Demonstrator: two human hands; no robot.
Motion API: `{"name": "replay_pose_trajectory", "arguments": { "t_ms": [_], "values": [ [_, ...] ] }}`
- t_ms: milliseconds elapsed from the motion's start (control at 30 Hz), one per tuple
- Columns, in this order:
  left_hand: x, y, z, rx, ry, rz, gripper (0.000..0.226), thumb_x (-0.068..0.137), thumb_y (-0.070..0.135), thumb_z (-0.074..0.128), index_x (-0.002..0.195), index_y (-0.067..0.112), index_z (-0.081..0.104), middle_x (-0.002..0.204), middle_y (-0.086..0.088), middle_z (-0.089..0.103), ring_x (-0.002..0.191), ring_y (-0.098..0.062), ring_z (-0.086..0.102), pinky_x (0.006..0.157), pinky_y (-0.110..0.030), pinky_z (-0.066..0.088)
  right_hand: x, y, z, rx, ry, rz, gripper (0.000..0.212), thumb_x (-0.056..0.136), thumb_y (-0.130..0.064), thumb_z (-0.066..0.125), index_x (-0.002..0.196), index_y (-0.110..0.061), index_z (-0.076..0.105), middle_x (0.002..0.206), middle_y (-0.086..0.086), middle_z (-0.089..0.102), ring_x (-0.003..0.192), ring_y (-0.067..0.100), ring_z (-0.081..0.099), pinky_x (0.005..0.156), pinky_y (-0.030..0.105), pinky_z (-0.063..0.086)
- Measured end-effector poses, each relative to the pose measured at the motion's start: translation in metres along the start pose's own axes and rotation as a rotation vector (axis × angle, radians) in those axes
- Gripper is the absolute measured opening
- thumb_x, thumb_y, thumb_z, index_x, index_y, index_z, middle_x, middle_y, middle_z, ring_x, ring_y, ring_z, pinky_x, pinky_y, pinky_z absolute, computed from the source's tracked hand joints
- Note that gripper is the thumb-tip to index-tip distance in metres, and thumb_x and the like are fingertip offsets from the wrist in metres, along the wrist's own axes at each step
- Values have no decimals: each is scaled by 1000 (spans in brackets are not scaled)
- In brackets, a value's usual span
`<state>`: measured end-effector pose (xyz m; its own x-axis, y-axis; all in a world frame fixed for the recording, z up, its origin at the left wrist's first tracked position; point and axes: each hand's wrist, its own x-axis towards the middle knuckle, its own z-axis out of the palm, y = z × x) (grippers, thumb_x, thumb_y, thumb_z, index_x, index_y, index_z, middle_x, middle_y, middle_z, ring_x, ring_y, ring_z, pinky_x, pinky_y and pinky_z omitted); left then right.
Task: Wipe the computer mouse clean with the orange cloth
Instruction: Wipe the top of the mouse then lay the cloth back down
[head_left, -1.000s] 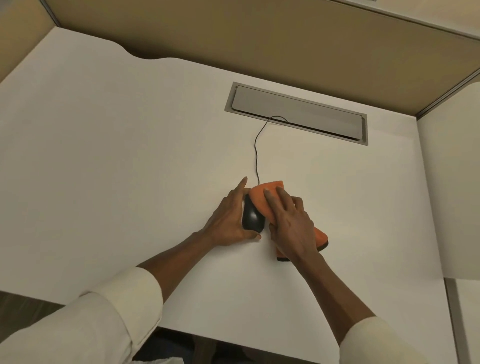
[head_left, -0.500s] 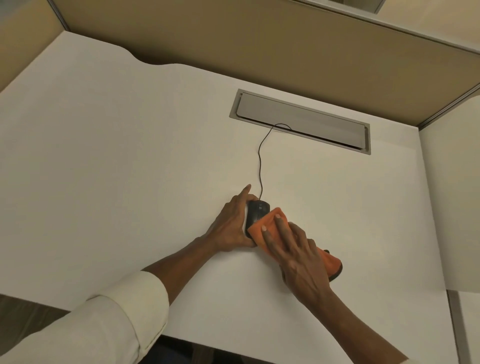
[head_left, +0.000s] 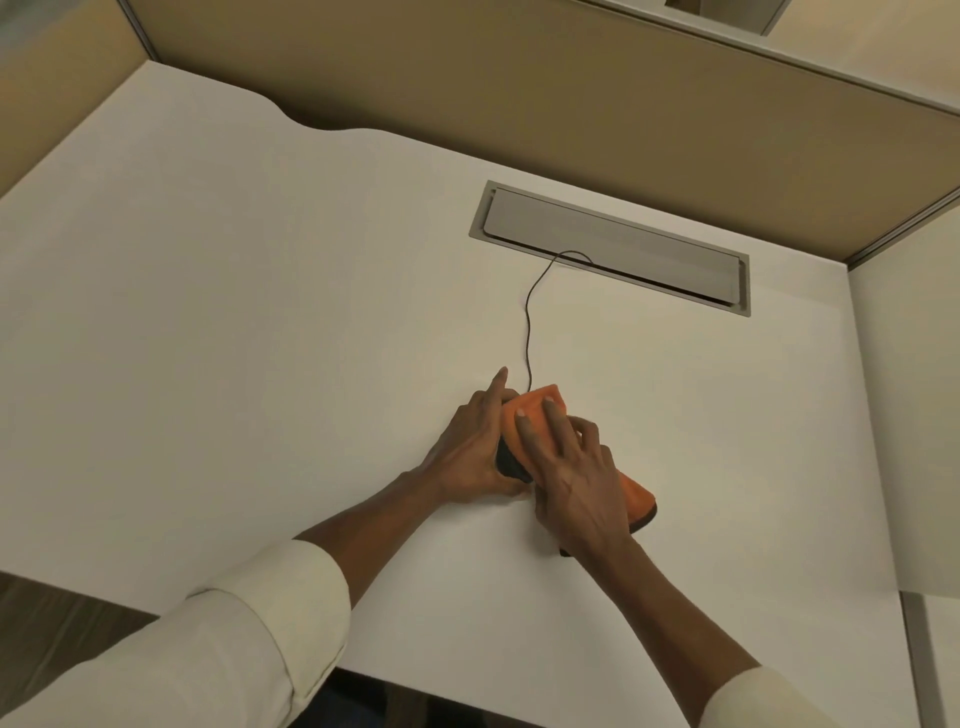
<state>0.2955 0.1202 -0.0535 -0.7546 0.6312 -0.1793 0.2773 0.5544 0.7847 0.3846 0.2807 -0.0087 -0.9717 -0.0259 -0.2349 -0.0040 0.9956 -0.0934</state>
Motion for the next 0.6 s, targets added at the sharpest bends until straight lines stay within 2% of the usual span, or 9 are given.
{"name": "replay_pose_trajectory", "arguments": {
  "t_ms": [67, 167, 300, 533, 600],
  "values": [
    [0, 0, -1, 3, 1, 20, 150, 58, 57, 92, 166, 14, -3, 154, 5, 43, 135, -21, 46, 113, -44, 44, -17, -3, 4, -23, 21, -57, 84, 80, -8, 57, 159, -28, 37, 168, 13, 28, 131, 41, 43, 77, 42, 49],
    [-2, 0, 0, -21, -5, 6, 147, 61, 58, 91, 166, 19, -4, 155, 4, 41, 136, -21, 47, 115, -45, 43, -41, 1, 15, -72, 37, -121, 93, 78, 1, 55, 163, -26, 30, 169, 17, 26, 139, 45, 40, 82, 44, 49],
    [-4, -3, 4, -20, -16, 13, 142, 62, 69, 81, 166, 21, -3, 156, 3, 42, 138, -20, 46, 116, -46, 42, -56, 7, 23, -81, 30, -88, 96, 73, 4, 55, 163, -24, 33, 168, 21, 29, 139, 48, 45, 82, 48, 53],
    [-5, 0, 3, -10, -6, -13, 145, 60, 58, 90, 166, 20, -1, 158, 4, 41, 142, -21, 44, 115, -46, 44, -16, 11, 9, -3, 70, -1, 88, 74, -9, 66, 157, -25, 43, 163, 20, 37, 126, 45, 49, 75, 46, 52],
    [-4, -1, 3, -20, -20, -47, 149, 58, 58, 92, 166, 25, -5, 162, 1, 36, 146, -23, 43, 117, -46, 44, 0, 12, 3, 42, 47, 73, 79, 80, -22, 57, 157, -29, 40, 162, 15, 39, 123, 43, 49, 75, 42, 50]
  ]
}}
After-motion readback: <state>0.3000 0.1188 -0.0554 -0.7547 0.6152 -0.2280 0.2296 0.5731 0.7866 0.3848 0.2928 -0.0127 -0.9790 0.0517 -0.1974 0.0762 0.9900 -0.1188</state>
